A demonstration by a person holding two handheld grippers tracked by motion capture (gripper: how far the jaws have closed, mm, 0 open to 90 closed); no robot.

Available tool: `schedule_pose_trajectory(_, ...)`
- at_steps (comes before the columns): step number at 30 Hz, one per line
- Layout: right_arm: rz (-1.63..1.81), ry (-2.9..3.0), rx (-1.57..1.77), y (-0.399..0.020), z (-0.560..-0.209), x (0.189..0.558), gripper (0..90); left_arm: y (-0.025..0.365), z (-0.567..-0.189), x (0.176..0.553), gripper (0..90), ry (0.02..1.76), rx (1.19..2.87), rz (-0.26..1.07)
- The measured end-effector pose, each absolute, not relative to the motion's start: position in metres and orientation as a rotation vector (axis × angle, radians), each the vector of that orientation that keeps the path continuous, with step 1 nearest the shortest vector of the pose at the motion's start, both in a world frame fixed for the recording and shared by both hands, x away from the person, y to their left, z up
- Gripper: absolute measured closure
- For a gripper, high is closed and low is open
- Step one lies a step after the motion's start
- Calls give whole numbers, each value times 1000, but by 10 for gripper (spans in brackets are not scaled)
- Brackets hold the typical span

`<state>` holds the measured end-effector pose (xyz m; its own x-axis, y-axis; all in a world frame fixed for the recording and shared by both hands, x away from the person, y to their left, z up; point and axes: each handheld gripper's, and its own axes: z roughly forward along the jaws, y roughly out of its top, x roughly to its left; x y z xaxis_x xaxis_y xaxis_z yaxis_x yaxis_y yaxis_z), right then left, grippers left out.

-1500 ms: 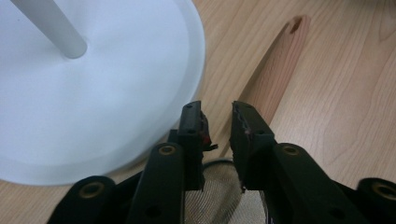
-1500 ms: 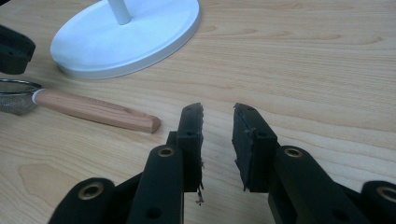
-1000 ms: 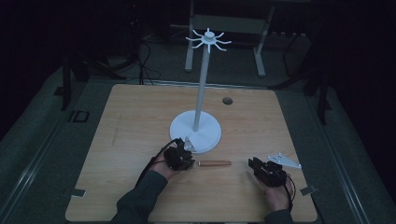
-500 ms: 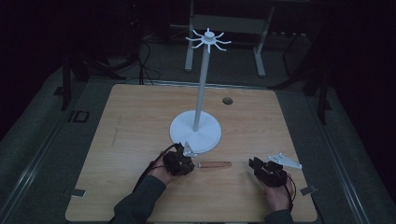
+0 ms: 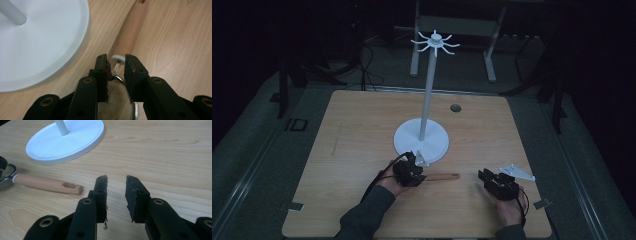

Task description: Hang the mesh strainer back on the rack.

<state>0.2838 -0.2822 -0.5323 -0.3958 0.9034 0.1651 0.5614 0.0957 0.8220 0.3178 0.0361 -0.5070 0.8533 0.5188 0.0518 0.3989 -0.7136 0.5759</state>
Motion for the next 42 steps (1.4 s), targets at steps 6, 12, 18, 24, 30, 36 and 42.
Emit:
schedule_pose_trajectory(6, 1219, 2000, 1436, -283, -532, 284, 704, 26, -505, 322, 695, 641, 2480, 297)
schedule_pose_trajectory(12, 1217, 2001, 1435, -283, -533, 284, 697, 17, -502, 326, 678, 615, 2503, 303)
schedule_pose_trajectory(18, 1216, 2001, 1440, -284, -533, 284, 693, 7, -501, 331, 659, 589, 2539, 299)
schedule_pose_trajectory(24, 1211, 2007, 1444, -284, -534, 284, 687, -6, -504, 334, 648, 555, 2589, 300)
schedule_pose_trajectory(30, 1211, 2010, 1441, -284, -534, 285, 681, -18, -506, 336, 642, 517, 2641, 297)
schedule_pose_trajectory(36, 1211, 2010, 1448, -285, -535, 285, 675, -29, -510, 337, 657, 485, 2681, 303)
schedule_pose_trajectory(42, 1209, 2014, 1450, -284, -536, 285, 673, -35, -513, 338, 655, 472, 2701, 302)
